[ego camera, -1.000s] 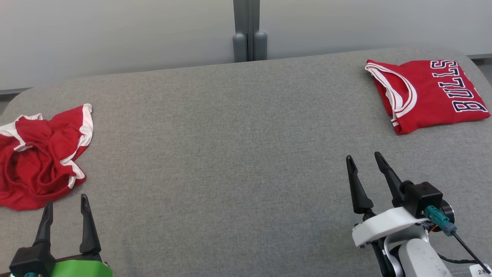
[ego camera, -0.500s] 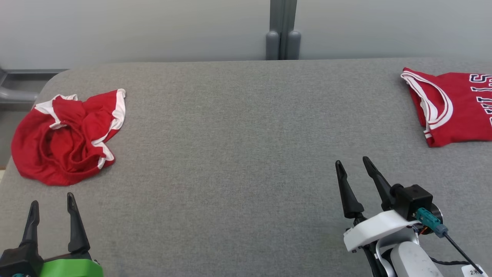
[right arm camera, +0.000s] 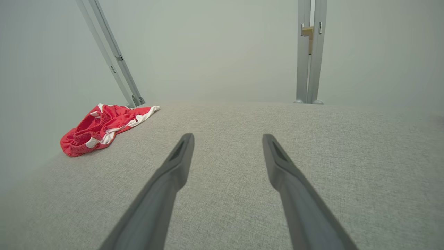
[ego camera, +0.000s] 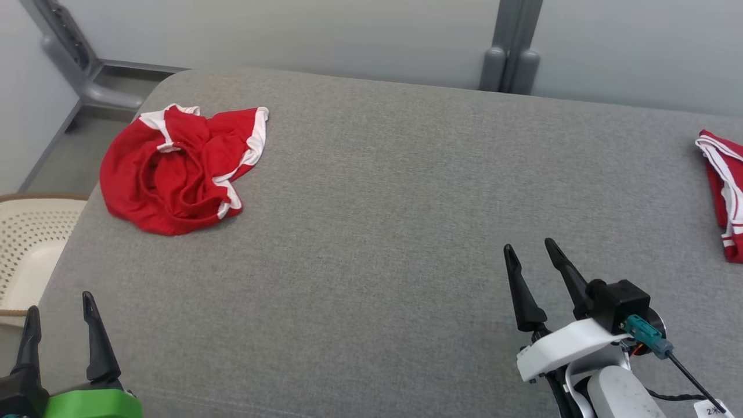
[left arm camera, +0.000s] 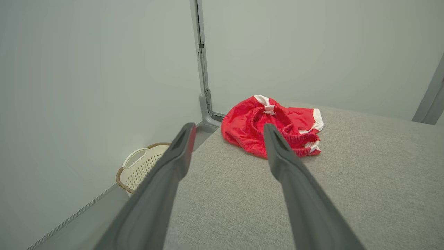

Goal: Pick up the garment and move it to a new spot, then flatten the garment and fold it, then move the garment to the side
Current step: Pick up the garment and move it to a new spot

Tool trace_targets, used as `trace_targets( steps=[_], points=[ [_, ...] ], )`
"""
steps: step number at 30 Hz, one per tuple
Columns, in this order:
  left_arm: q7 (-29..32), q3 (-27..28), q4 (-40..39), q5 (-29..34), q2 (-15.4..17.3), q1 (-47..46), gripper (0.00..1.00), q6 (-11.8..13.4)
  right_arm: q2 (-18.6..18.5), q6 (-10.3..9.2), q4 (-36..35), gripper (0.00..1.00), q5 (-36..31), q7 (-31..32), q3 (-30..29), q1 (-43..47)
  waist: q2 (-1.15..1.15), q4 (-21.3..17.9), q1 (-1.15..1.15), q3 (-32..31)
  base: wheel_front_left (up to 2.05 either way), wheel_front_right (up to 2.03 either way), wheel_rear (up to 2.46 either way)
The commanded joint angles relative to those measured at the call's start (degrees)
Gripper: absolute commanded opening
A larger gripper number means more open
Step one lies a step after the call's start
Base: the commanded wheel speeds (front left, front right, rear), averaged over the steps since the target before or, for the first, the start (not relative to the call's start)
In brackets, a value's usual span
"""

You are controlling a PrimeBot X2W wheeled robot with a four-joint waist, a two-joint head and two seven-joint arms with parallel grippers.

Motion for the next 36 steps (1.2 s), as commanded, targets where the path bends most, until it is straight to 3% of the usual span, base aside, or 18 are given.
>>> trace_targets(
  steps=[1,11,20,28,36],
  points=[
    [-0.14,0.35,0.17,-0.04,0.09,-0.45,1.00,0.27,-0.16,-0.09,0.27,1.00,-0.16,-0.17,0.02,0.39,0.00,3.24,0.00,-0.07,0.00,0.00,0.00],
    [-0.14,1.34,-0.28,-0.30,0.05,-0.20,1.00,0.37,-0.19,-0.09,0.61,1.00,-1.21,-0.17,0.46,-0.76,0.00,8.04,0.00,0.54,0.00,0.00,0.00],
    [-0.14,1.76,-0.47,-0.50,-0.02,0.50,1.00,0.57,-0.18,-0.09,1.01,1.00,-1.28,-0.17,1.14,-0.87,0.00,9.65,0.00,0.63,0.00,0.00,0.00],
    [-0.14,2.17,-0.03,-0.78,0.15,-2.52,1.00,0.37,-0.19,-0.09,1.53,1.00,-1.59,-0.17,2.03,-2.02,0.00,8.25,0.00,1.67,0.00,0.00,0.00],
    [-0.08,1.07,2.87,-0.99,3.63,-13.04,1.00,-0.66,-1.31,-0.09,1.22,1.00,-4.20,0.12,2.84,-5.72,0.00,4.35,0.00,5.75,0.00,0.00,0.00]
  ],
)
